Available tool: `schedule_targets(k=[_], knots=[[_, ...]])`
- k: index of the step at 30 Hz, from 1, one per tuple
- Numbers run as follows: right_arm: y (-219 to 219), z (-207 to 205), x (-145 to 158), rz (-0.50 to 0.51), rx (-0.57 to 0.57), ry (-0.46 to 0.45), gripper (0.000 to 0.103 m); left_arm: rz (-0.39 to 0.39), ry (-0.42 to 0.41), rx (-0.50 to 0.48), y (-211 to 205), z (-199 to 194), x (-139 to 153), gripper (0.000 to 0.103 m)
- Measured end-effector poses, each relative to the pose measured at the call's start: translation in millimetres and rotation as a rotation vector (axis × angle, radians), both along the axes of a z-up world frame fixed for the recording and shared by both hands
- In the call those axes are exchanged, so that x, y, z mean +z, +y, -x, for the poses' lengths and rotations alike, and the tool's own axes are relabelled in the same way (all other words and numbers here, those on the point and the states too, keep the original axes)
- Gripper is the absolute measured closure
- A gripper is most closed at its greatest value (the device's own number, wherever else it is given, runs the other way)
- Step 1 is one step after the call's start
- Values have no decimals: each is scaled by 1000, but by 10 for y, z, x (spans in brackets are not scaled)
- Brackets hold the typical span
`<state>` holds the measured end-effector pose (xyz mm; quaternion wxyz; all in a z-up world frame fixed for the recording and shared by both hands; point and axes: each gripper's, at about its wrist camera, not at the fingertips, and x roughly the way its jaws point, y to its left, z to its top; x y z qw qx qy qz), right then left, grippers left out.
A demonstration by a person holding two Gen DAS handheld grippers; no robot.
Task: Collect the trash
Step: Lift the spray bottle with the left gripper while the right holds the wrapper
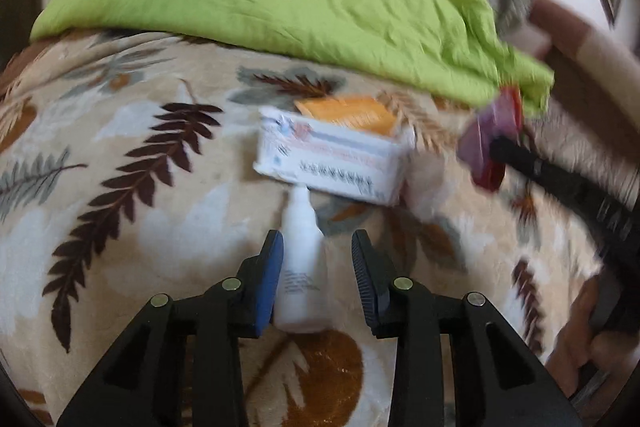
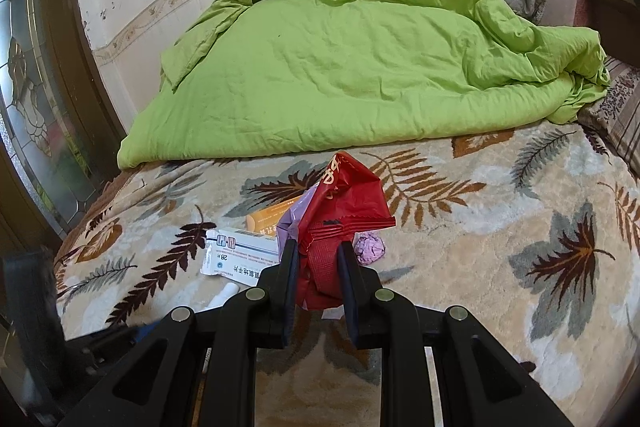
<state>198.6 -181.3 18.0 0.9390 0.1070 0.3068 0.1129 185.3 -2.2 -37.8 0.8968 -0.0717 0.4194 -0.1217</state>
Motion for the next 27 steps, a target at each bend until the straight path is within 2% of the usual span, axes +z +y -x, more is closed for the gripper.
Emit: schedule_targets(k=[2,3,8,11,15,19,23,27], knots=[[-4,-1,4,-3,-1,0,82,-74,16,-6,-89,-13,-72,72],[-2,-2,5,-2,-1,-1,82,-88,24,-8,-100,-20,-94,72],[5,-3,5,4,6,2,82,-101,13,15,-64,-13,-101,73],[27,0,9,7,8,2,82,-59,8,43,17,-12,-84,73],[48,6,4,9,9,1,82,-73,-93,116,137,44,83,77],[76,11,3,12,17,4,82,-101,-145,154,171,67,170,78],[132,23,-11,22,30,4,82,-107,-115,142,159,25,130,78],[148,22,-19,26,35,6,82,-71,-20,128,193,-70,-6,79]])
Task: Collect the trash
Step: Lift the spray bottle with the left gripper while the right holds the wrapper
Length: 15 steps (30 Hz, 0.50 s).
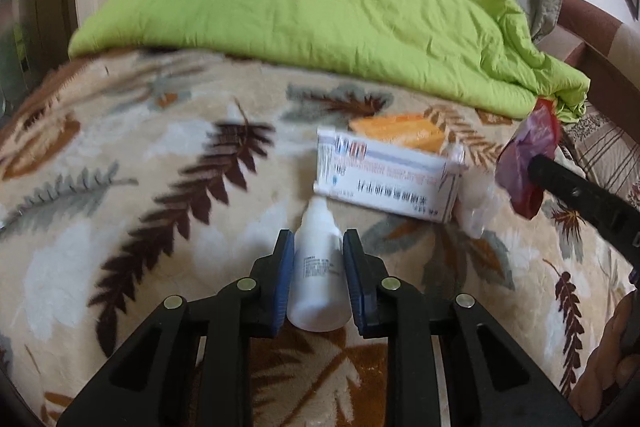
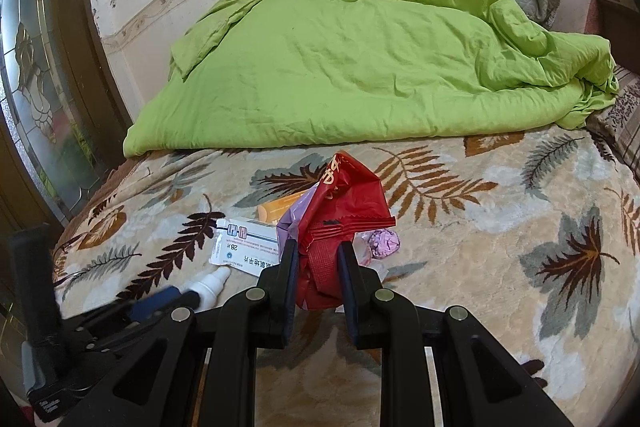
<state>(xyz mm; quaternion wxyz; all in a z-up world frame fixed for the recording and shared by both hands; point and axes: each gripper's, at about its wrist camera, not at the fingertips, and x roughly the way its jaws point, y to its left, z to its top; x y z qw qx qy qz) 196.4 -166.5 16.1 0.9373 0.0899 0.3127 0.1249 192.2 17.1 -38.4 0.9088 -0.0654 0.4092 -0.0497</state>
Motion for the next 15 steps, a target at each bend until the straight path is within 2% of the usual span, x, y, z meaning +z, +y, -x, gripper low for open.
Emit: schedule_targets(k=[3,6,9,12,15], knots=[[4,0,1,1,-2,0,82,48,33,9,61,-23,-60,79],[10,-2,1,3,1,1,82,43,41,0,56,-34,-62,76],[17,3,-1,2,5,0,82,60,119,-6,20,-88,-200,74],[19,13,1,3,10,-3,82,36,86,-5,9,-66,-153,74],[11,19,9,2,10,-6,82,51,77,11,31,-36,-153,74]])
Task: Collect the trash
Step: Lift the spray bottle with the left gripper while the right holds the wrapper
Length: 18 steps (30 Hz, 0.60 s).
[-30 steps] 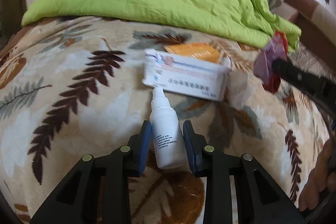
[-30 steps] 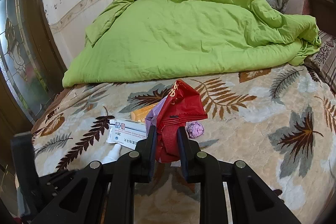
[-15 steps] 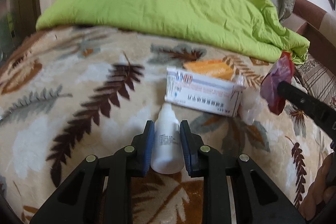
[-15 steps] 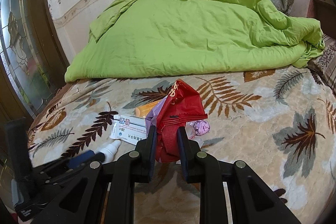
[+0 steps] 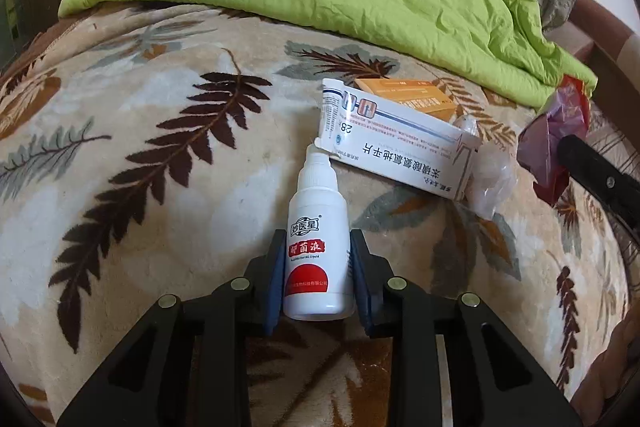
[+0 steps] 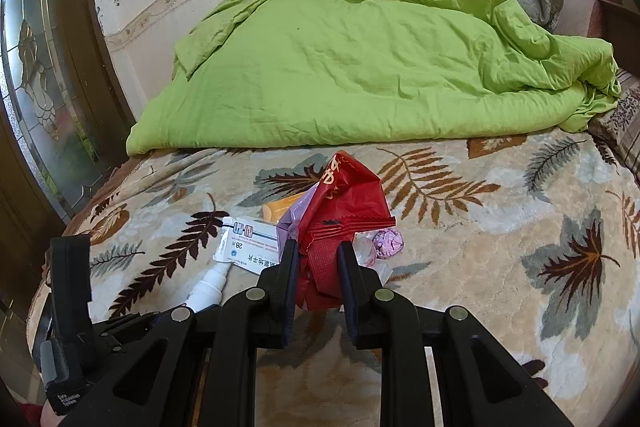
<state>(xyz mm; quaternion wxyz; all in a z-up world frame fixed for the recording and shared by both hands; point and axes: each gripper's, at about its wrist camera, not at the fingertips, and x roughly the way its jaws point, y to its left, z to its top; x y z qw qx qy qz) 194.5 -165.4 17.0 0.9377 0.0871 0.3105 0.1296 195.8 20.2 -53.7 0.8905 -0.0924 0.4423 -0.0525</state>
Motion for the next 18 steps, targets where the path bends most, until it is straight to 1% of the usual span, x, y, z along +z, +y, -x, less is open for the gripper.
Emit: schedule_targets(k=[2,4,6,9,14,18], knots=[[-12,1,5,-4,-2,-1,82,-22,-47,20,2,39,70,74],[-15,0,10,-4,-2,-4,82,-53,-125,38,2,109,197,74],[-16,-1,12,-4,0,-5,82,-105,-200,56,-9,176,307,74],[13,0,5,-2,11,-3,82,-159,-262,73,-35,239,396,74],[79,14,4,10,32,-6,82,-197,-267,69,-59,196,412,74],[107,22,-10,17,42,-4,82,-211,-264,71,-64,202,409,74]])
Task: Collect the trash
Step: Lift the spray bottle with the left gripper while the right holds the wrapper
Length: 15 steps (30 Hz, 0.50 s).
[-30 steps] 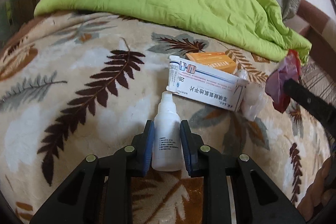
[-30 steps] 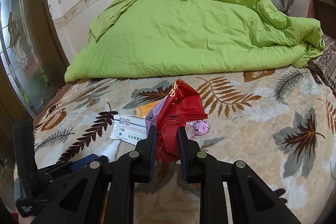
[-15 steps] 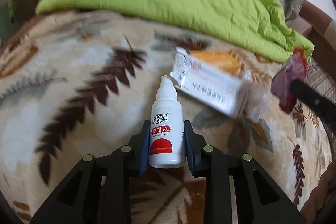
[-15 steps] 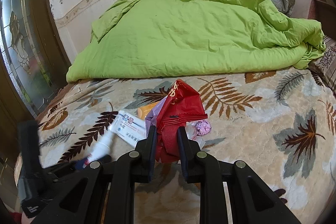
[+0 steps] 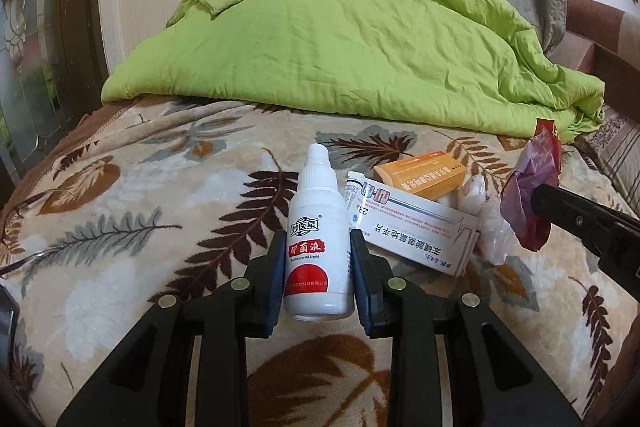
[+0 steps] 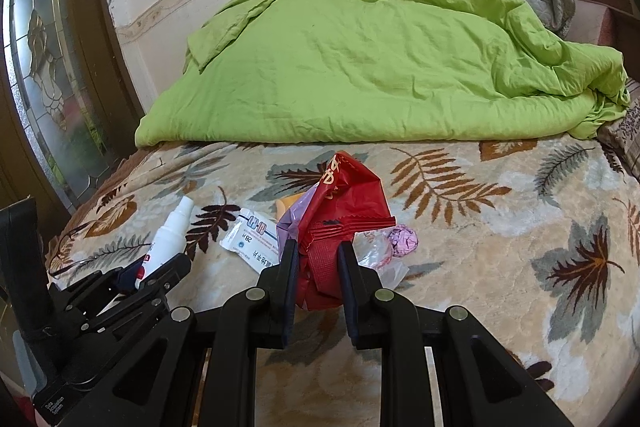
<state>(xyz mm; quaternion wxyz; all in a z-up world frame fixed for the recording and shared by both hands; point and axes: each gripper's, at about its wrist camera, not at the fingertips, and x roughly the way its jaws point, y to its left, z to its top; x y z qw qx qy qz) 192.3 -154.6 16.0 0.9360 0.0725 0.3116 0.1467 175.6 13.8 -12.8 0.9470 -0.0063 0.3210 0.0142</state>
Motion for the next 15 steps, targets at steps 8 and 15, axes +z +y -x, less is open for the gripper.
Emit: schedule_targets(k=[8,15], knots=[[20,9,-38,8,-2,11,82,-13,-4,-1,-12,3,-8,74],[47,15,-58,16,-1,9,82,-22,-3,-13,-40,7,-9,74]])
